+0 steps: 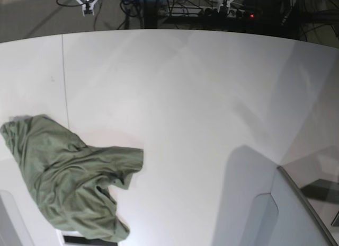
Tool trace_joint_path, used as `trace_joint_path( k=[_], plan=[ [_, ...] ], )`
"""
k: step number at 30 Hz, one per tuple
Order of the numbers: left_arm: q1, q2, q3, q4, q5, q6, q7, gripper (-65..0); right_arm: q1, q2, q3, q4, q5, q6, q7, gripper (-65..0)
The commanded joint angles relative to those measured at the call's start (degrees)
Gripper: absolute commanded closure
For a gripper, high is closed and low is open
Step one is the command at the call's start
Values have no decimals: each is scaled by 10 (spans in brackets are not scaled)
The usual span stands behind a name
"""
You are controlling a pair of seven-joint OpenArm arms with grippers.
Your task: Layout the t-shirt on the table in an organized manner, then fold the t-shirt properly
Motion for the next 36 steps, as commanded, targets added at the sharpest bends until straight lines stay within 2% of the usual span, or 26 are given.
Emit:
trace_joint_path(
  k=[1,20,24,36],
  plan=[
    [4,-2,1,1,1,3,1,0,-4,2,0,1,0,-2,-2,-95],
    [4,-3,1,1,2,3,1,0,-4,2,-1,1,-1,-2,-2,-89],
    [4,-3,1,1,2,3,1,0,-4,2,0,1,0,-2,-3,0],
    [4,-3,1,1,2,3,1,0,-4,1,-1,1,0,-2,-3,-6]
  ],
)
